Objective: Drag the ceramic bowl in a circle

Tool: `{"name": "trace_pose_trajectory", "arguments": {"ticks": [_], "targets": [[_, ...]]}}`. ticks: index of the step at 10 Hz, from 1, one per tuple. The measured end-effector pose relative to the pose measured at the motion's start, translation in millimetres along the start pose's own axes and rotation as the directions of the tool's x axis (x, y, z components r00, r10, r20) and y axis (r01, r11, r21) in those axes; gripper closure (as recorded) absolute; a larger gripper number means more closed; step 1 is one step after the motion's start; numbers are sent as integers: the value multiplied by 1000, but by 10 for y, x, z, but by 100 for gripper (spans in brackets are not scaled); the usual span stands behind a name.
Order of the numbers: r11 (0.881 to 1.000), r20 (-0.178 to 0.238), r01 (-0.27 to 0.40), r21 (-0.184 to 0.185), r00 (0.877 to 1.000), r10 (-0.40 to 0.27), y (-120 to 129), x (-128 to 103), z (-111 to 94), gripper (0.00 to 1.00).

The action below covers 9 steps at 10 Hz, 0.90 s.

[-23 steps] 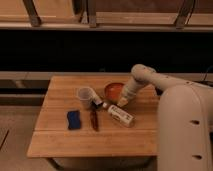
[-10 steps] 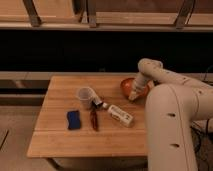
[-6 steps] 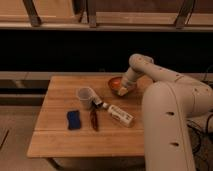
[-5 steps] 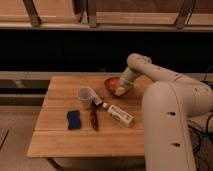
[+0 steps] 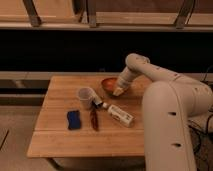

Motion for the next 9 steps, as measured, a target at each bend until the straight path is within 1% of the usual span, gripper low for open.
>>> {"name": "trace_pose_trajectory", "arguments": {"ticks": [1, 2, 3, 4, 5, 7, 8, 9], "targets": [[1000, -7, 13, -11, 1000, -13, 8, -17, 13, 100], [998, -16, 50, -40, 999, -51, 68, -110, 78, 100], [993, -19, 95, -73, 995, -97, 158, -236, 155, 100], [986, -19, 133, -103, 991, -136, 250, -352, 228, 100], [974, -20, 178, -144, 983, -182, 391, -455, 318, 100], [961, -22, 207, -186, 976, -214, 549, -507, 411, 100], [958, -23, 201, -205, 977, -210, 618, -469, 448, 100], [958, -27, 184, -219, 981, -194, 663, -399, 467, 100]]}}
